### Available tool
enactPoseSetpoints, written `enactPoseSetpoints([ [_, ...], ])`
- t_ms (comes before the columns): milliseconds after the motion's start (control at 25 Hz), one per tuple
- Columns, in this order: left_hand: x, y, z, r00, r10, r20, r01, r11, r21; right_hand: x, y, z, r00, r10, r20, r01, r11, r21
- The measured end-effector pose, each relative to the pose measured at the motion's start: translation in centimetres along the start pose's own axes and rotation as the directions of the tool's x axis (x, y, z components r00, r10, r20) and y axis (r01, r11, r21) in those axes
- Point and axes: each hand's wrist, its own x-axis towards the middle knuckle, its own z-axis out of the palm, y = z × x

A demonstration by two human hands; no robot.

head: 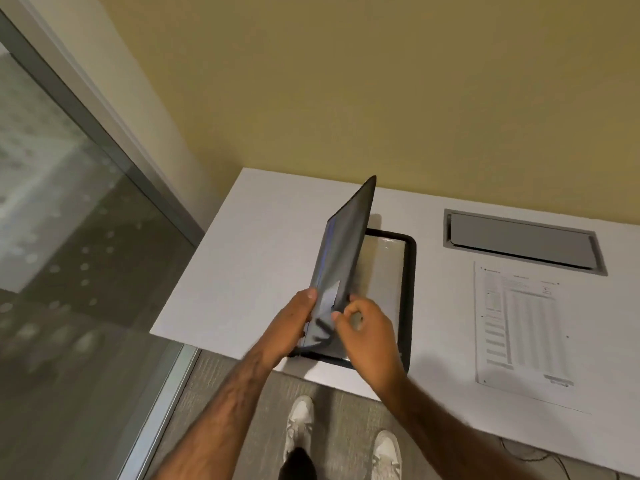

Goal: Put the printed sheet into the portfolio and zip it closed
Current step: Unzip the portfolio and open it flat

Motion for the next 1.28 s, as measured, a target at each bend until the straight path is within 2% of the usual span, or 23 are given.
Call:
enactPoseSetpoints([
  [120,0.6,3.3,-2.8,0.986,0.114,0.125,-0.107,0.992,-0.066,-0.2,-2.4,3.1,0.967,-0.253,0.044,0.249,0.965,0.076],
  [200,1.3,4.2,-5.0,0.971,0.194,0.14,-0.193,0.981,-0.022,0.4,-3.0,5.1,0.934,-0.34,0.111,0.335,0.94,0.059],
  [280,1.7,4.1,-7.5,0.971,0.207,0.116,-0.214,0.975,0.05,1.5,-2.7,7.0,0.96,-0.238,0.149,0.24,0.971,-0.001],
  [360,2.1,3.5,-10.2,0.98,0.174,0.094,-0.181,0.98,0.078,2.7,-0.6,7.7,0.995,-0.063,0.082,0.072,0.992,-0.103],
  [440,2.5,2.3,-13.0,0.986,0.151,0.064,-0.155,0.986,0.061,3.7,3.0,7.1,0.998,0.06,0.027,-0.053,0.973,-0.223],
  [520,2.9,0.8,-15.7,0.988,0.15,-0.034,-0.145,0.982,0.12,4.2,6.4,5.7,0.988,0.152,0.003,-0.143,0.932,-0.334],
  [640,4.2,-2.1,-19.4,0.954,0.147,-0.263,-0.091,0.973,0.213,4.1,9.9,3.8,0.983,0.165,-0.081,-0.183,0.852,-0.49],
  [720,5.2,-4.3,-21.0,0.917,0.135,-0.375,-0.023,0.957,0.288,3.8,11.4,3.1,0.987,0.15,-0.066,-0.159,0.781,-0.605],
  [880,7.5,-7.9,-22.1,0.883,0.127,-0.452,0.057,0.926,0.372,3.6,13.5,2.2,0.965,0.254,-0.068,-0.239,0.74,-0.629],
  [960,8.1,-9.5,-21.3,0.878,0.191,-0.439,0.082,0.844,0.53,3.4,14.3,2.2,0.966,0.248,-0.07,-0.234,0.729,-0.643],
  [1040,8.1,-10.9,-19.6,0.899,0.19,-0.396,0.167,0.686,0.709,3.3,14.7,2.3,0.968,0.241,-0.065,-0.224,0.725,-0.651],
  [1120,7.6,-12.2,-17.8,0.939,0.149,-0.309,0.182,0.546,0.818,3.3,15.0,2.5,0.966,0.25,-0.06,-0.228,0.727,-0.648],
  [1200,7.5,-13.3,-16.4,0.965,0.113,-0.238,0.158,0.478,0.864,3.5,15.2,2.7,0.963,0.262,-0.066,-0.243,0.734,-0.634],
  [1280,7.9,-14.1,-15.6,0.975,0.071,-0.211,0.156,0.459,0.875,3.5,15.4,2.8,0.96,0.271,-0.067,-0.251,0.732,-0.633],
])
